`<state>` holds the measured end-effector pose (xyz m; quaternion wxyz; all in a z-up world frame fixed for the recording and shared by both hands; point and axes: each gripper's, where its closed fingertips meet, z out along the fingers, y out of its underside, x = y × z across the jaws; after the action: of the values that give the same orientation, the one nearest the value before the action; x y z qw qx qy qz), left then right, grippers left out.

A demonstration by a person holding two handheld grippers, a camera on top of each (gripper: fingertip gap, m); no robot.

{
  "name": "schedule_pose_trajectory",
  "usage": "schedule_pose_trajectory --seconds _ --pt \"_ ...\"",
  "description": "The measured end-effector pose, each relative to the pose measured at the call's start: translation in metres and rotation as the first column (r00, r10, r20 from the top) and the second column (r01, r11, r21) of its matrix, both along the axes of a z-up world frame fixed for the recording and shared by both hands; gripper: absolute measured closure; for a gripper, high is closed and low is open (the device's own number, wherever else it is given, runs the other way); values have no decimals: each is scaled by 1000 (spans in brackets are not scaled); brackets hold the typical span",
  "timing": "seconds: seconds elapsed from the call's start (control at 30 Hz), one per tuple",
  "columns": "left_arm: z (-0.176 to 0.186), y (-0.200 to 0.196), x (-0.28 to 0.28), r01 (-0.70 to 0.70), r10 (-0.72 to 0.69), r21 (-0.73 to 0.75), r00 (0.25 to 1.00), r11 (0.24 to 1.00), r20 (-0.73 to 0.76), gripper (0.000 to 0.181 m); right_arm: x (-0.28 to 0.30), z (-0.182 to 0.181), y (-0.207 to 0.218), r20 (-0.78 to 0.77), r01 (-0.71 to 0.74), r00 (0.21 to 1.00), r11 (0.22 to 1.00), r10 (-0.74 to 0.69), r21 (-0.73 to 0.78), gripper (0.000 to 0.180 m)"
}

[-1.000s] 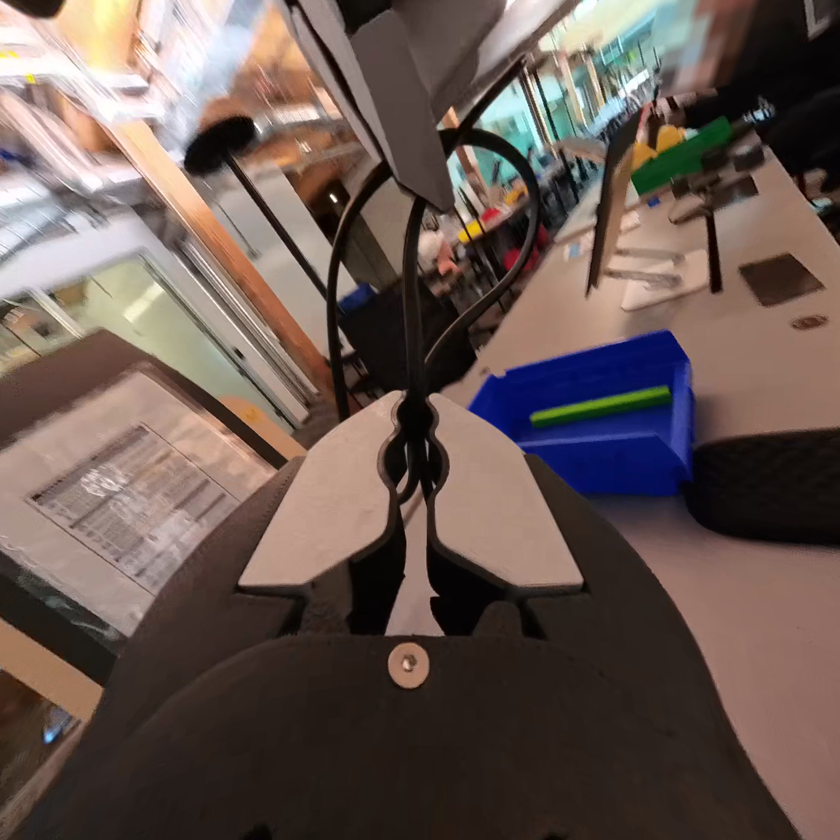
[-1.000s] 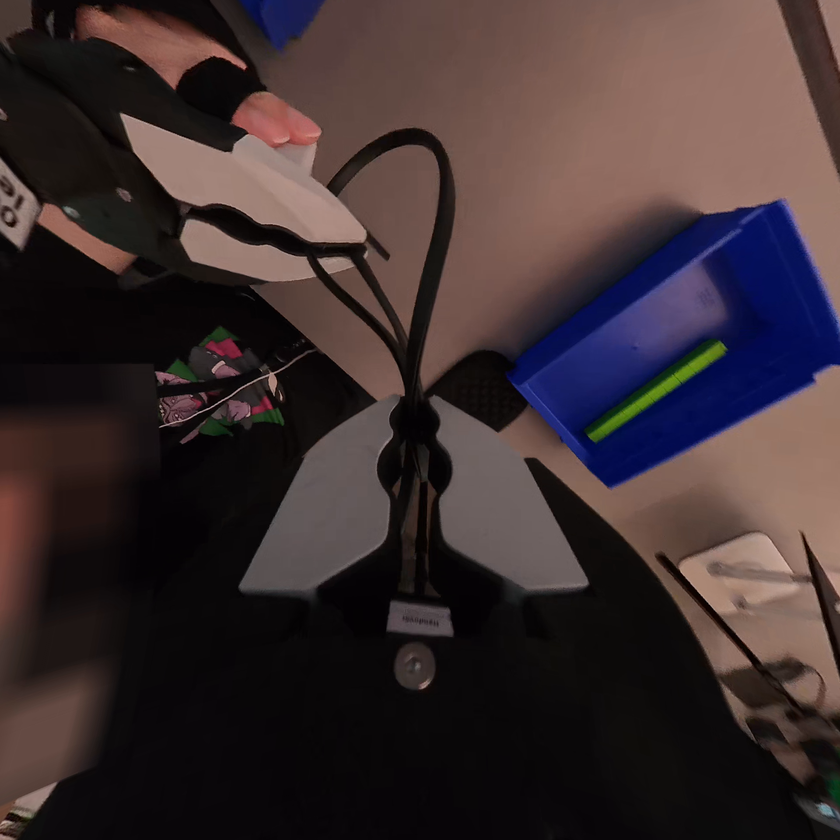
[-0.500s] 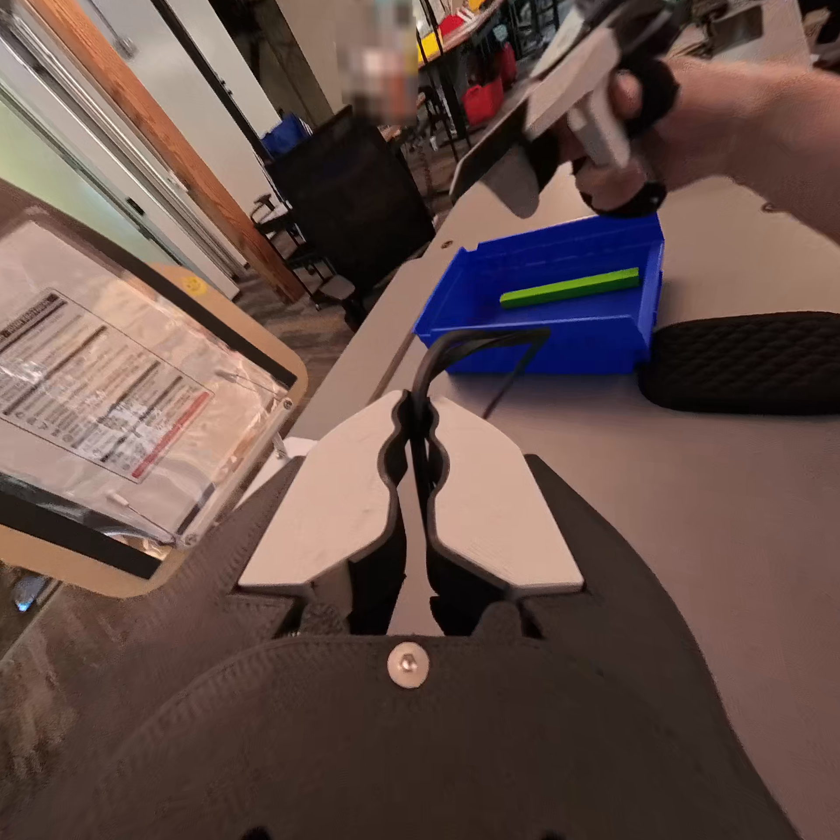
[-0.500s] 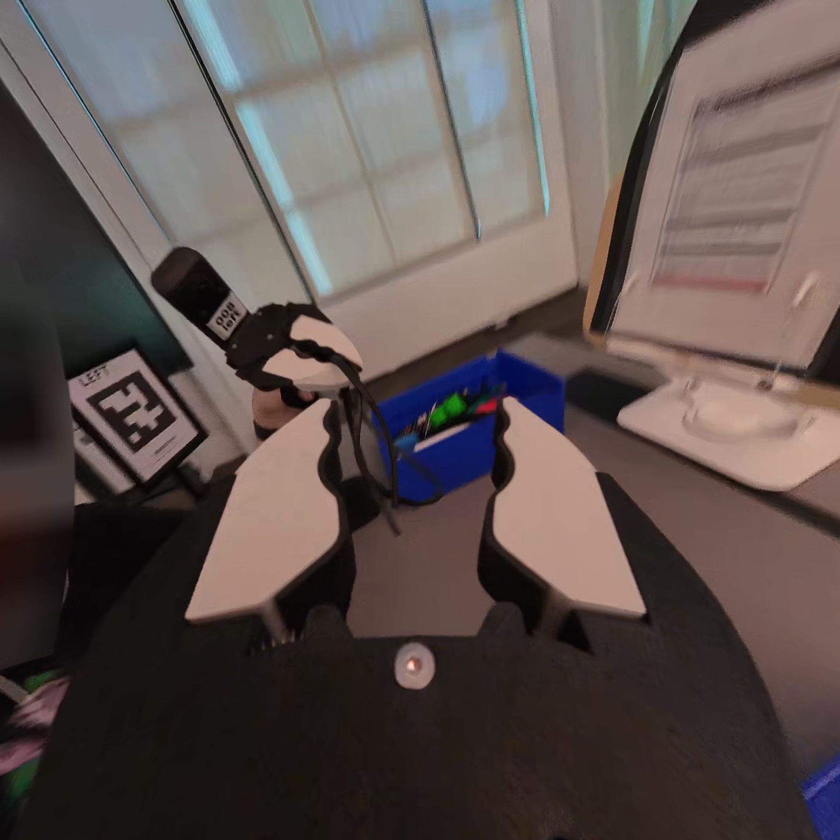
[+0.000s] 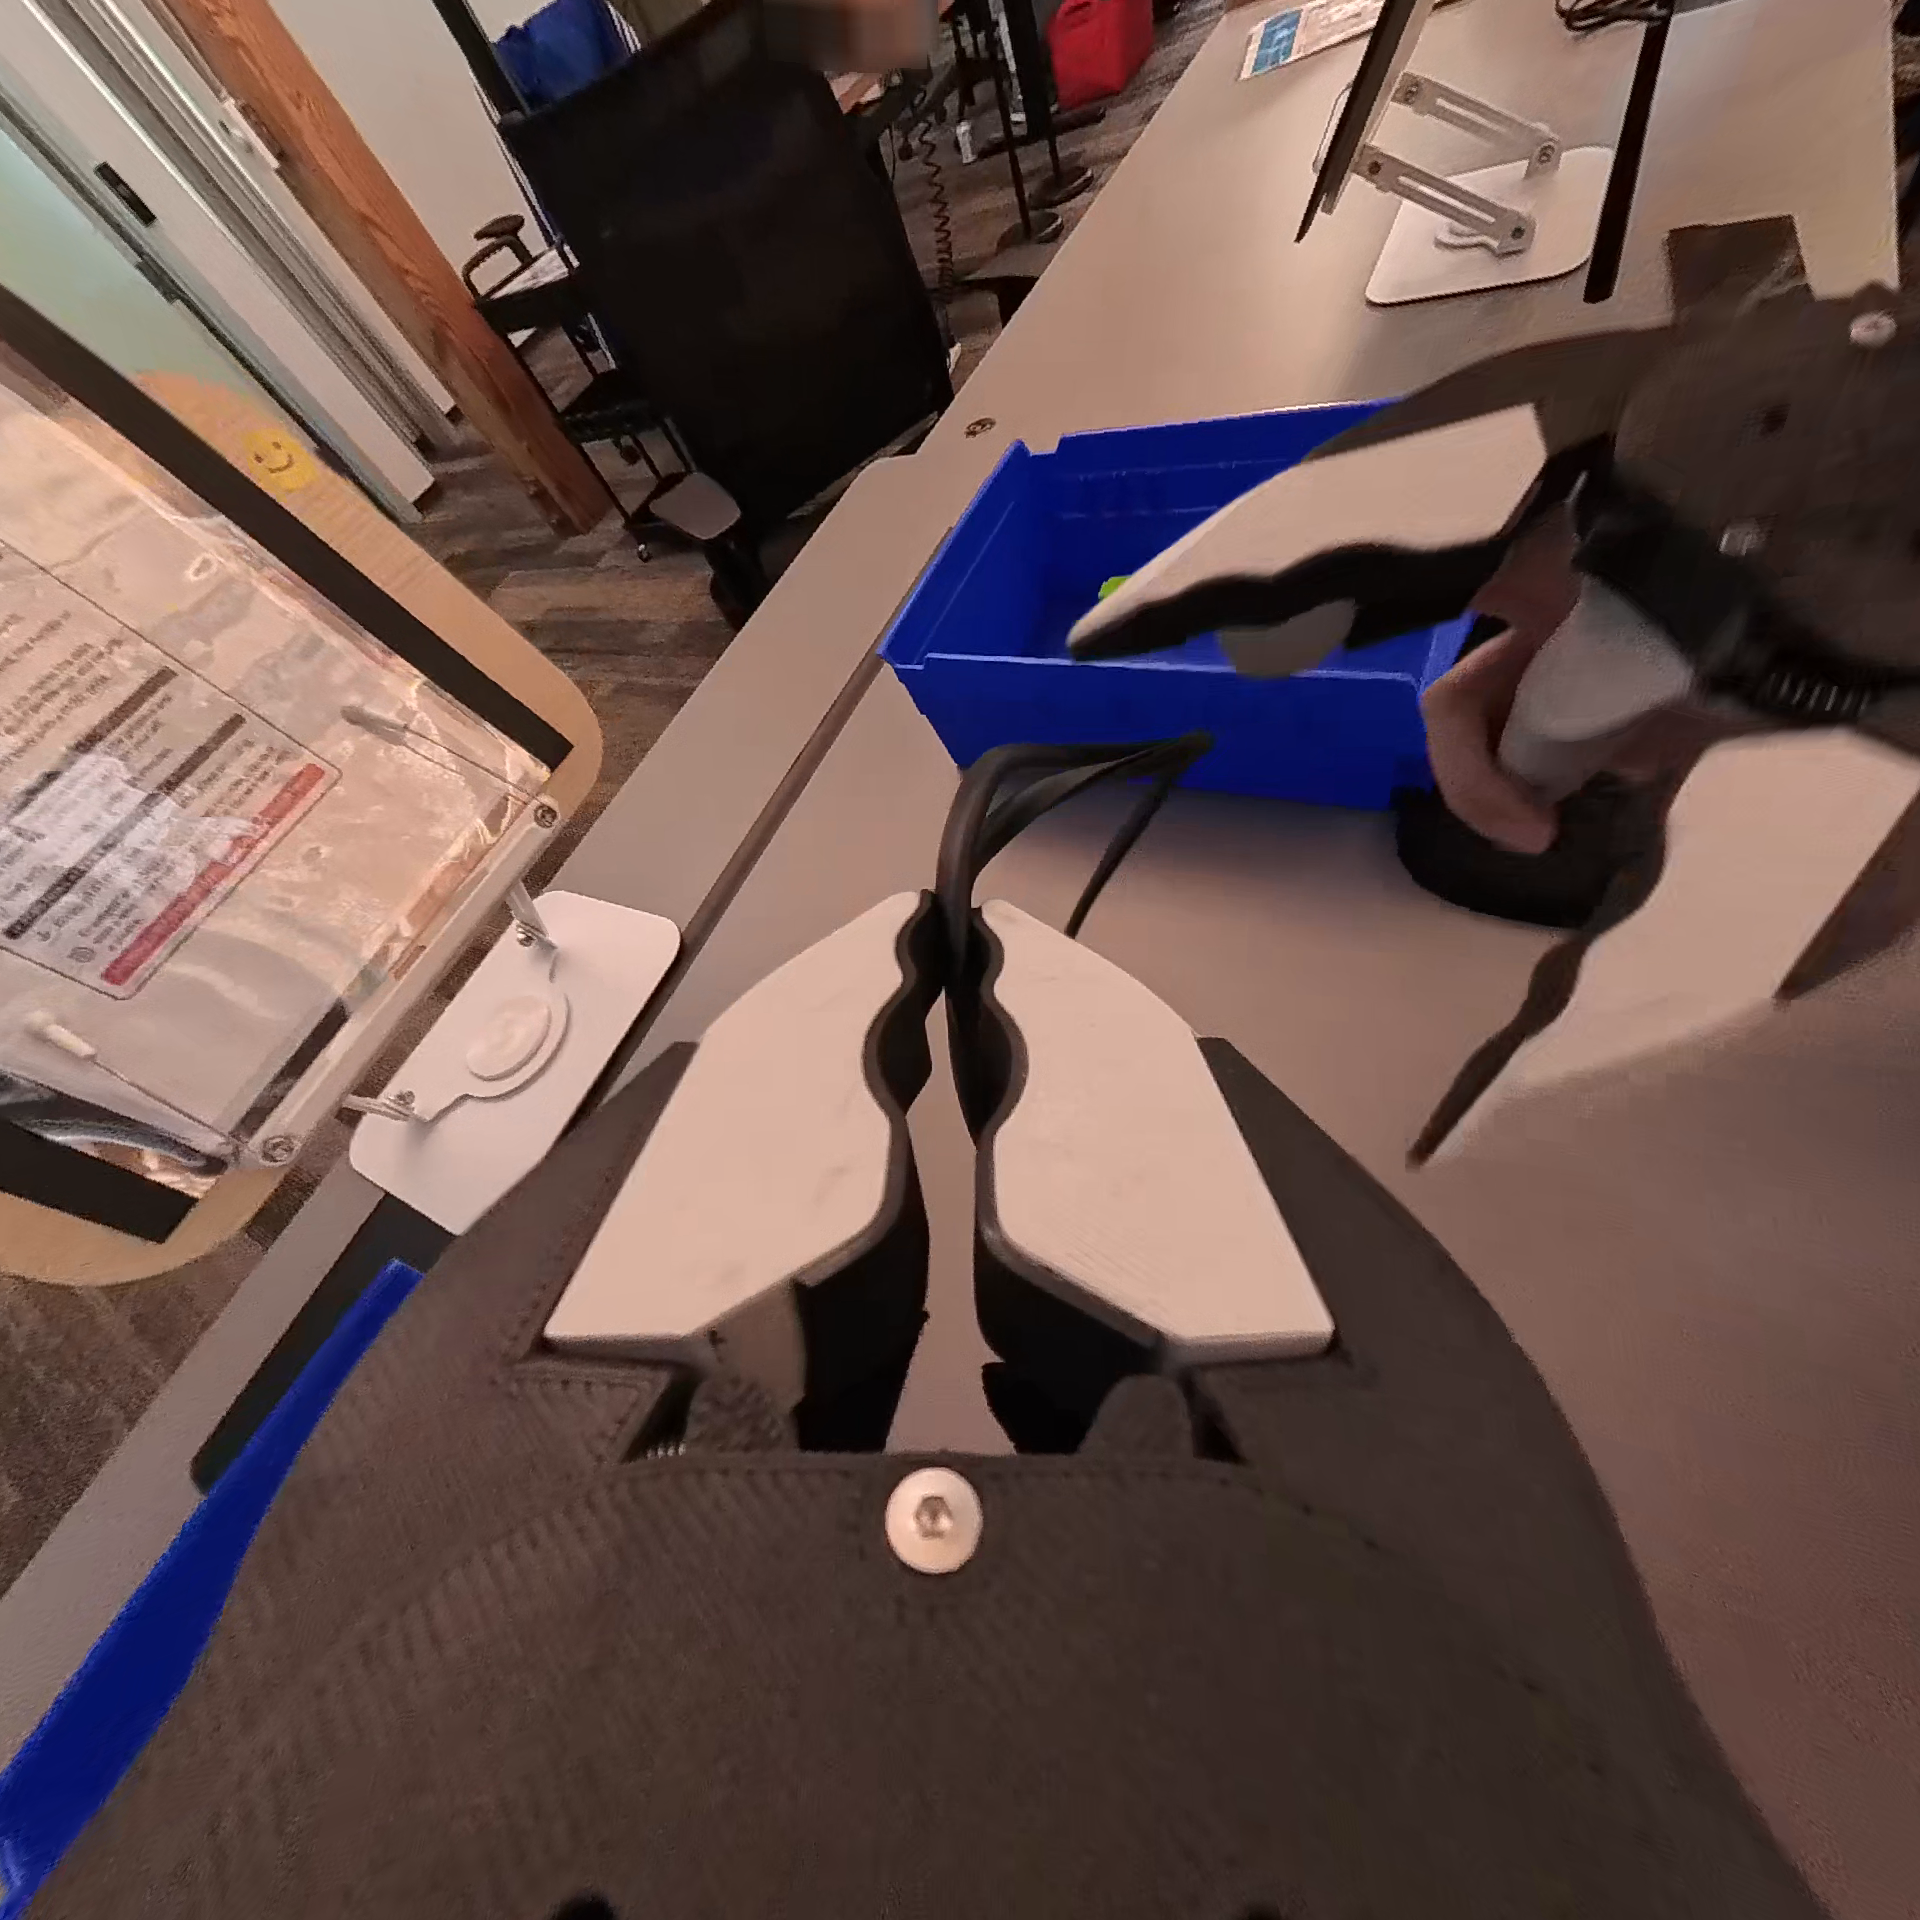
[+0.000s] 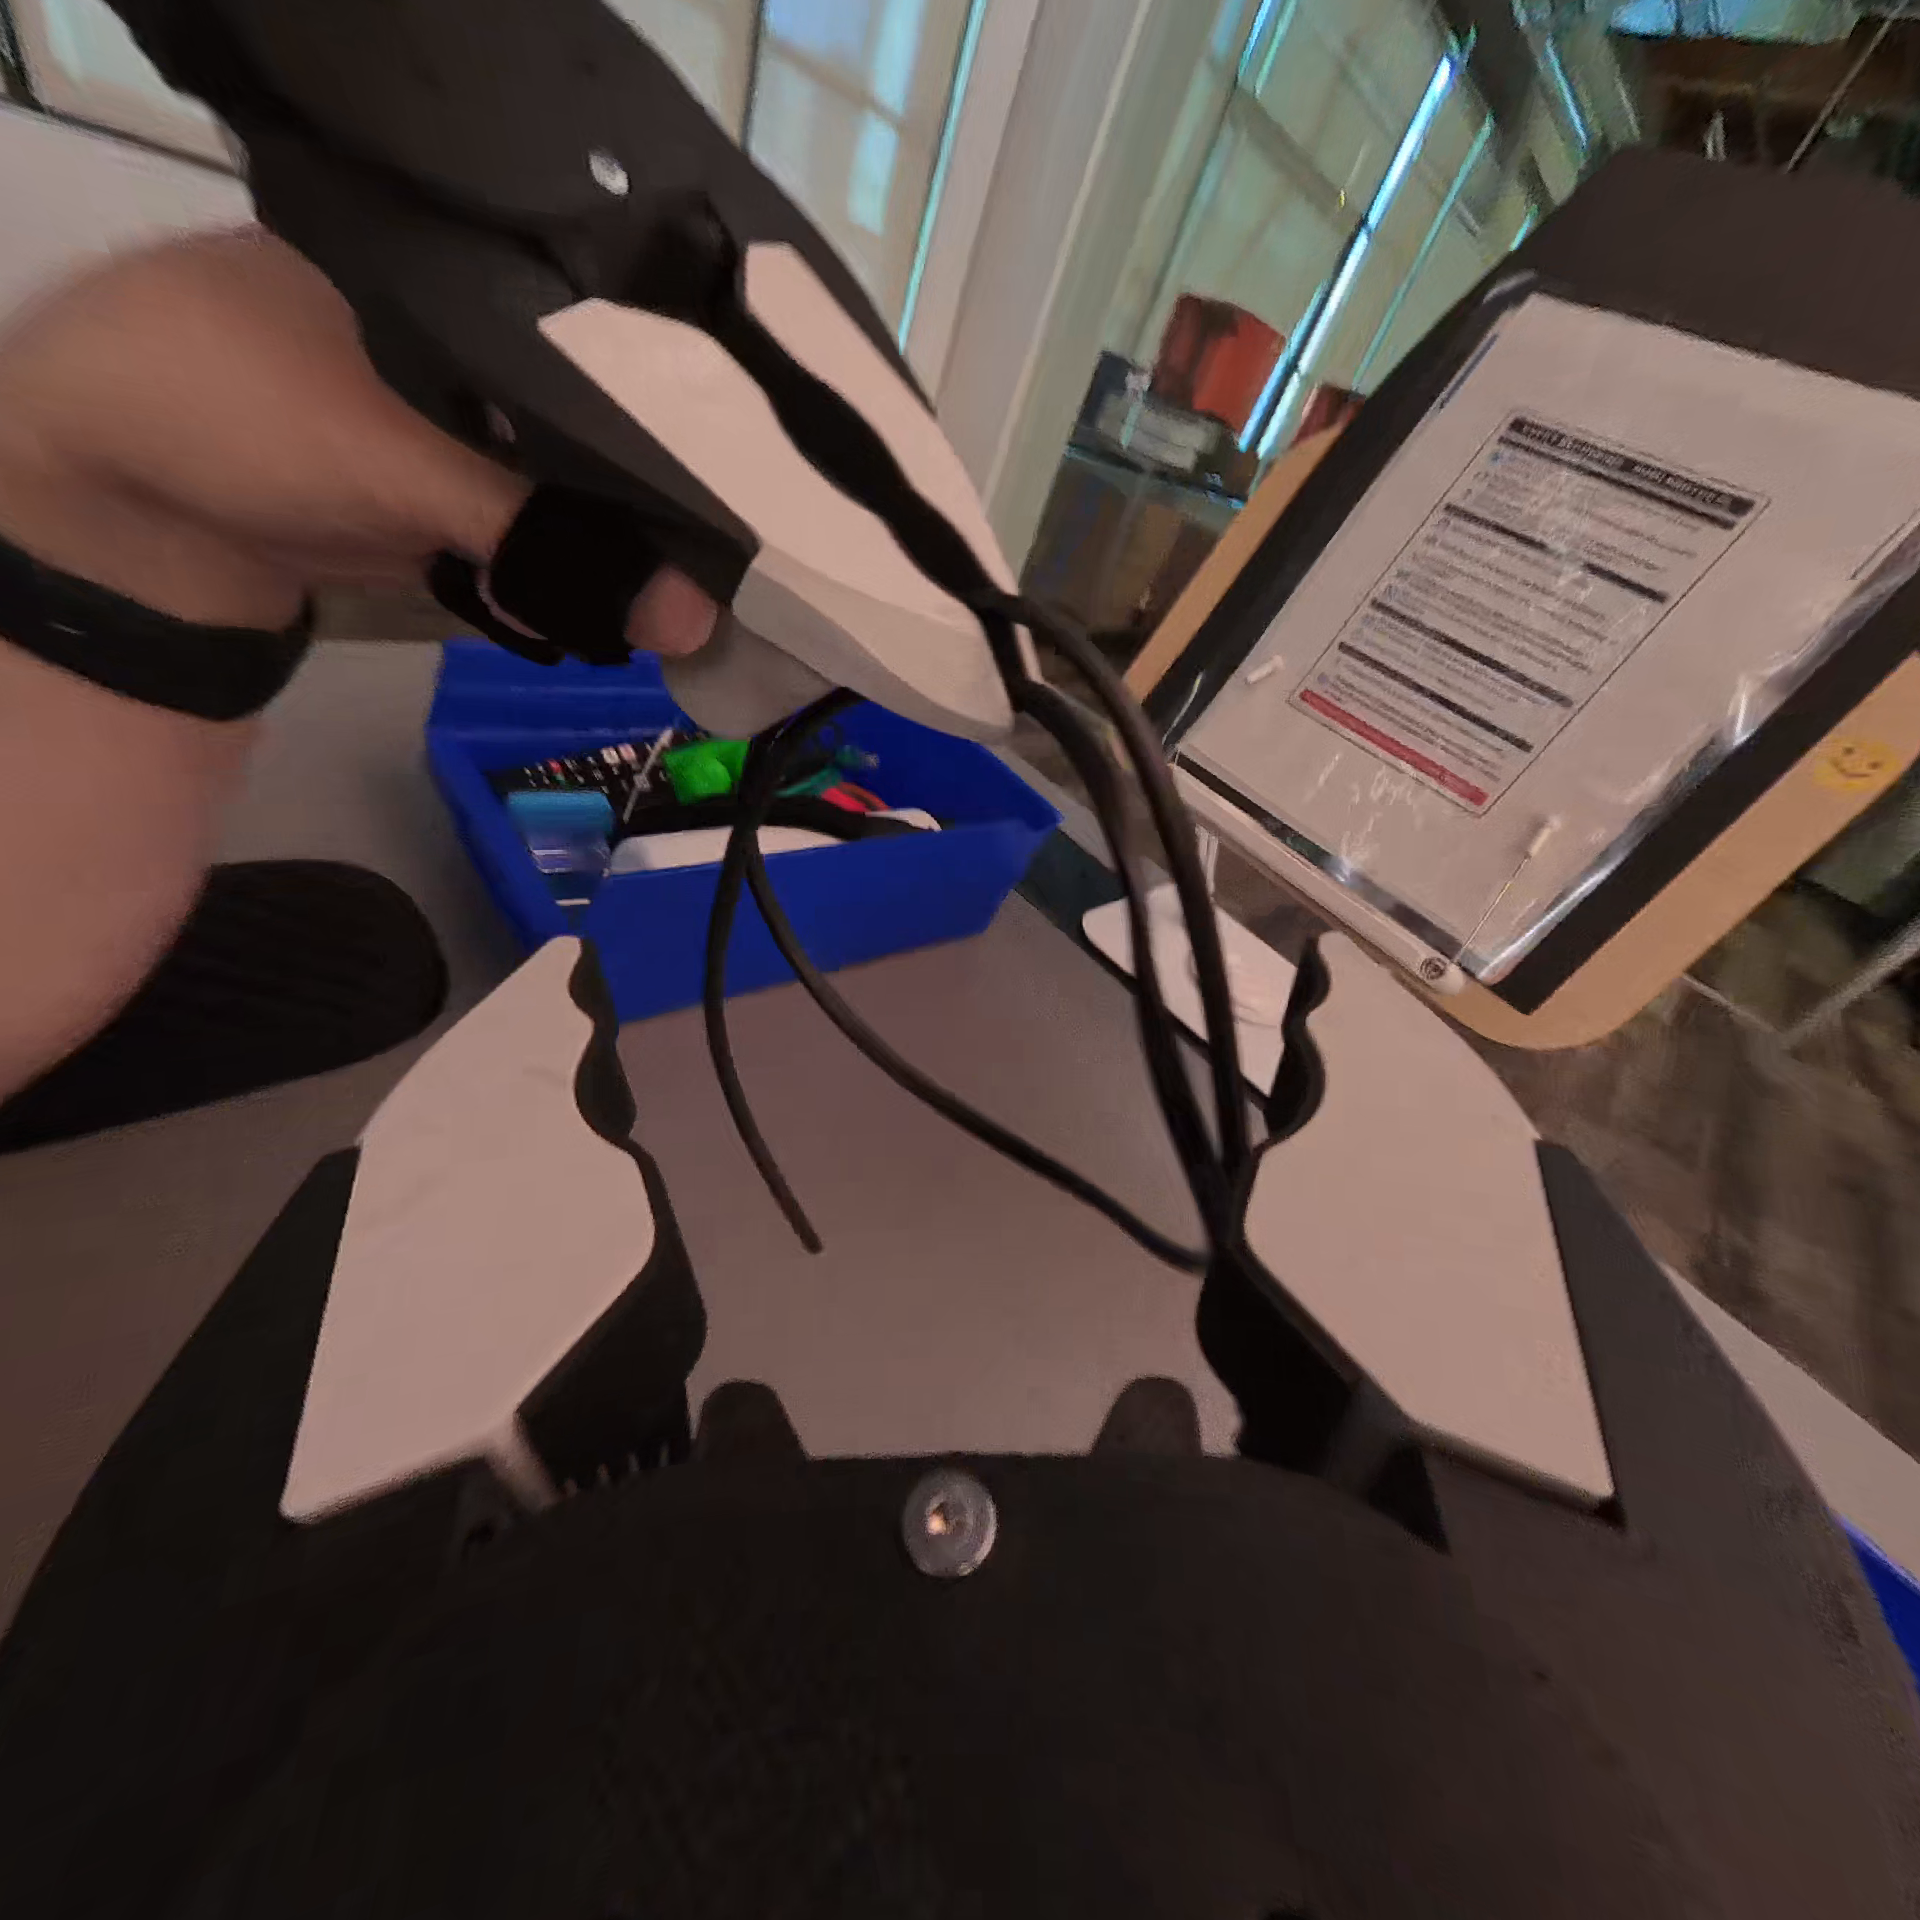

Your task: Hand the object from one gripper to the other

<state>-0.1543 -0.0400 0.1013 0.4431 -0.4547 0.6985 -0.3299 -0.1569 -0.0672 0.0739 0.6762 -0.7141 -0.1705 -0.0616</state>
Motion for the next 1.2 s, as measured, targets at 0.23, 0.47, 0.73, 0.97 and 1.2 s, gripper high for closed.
schedule_pose_trajectory --seconds 0.23,0.47,0.73,0.97,1.2 --pt "-1 -6 13 -41 42 -77 999 996 17 177 -9 -19 36 -23 185 982 982 -185 -36 55" --pt "3 -18 12 34 -29 -211 999 977 26 177 6 -13 36 -129 295 949 955 -289 33 101" --pt "8 -16 10 52 -41 -263 998 963 46 177 -19 -3 34 -312 52 950 998 -37 38 82" --pt "4 -26 14 65 -60 -249 998 966 28 177 -12 -7 36 -279 173 945 985 -171 -18 71" --pt "-2 -31 18 55 -55 -240 998 969 6 177 -10 -13 40 -331 189 924 981 -189 -33 94"
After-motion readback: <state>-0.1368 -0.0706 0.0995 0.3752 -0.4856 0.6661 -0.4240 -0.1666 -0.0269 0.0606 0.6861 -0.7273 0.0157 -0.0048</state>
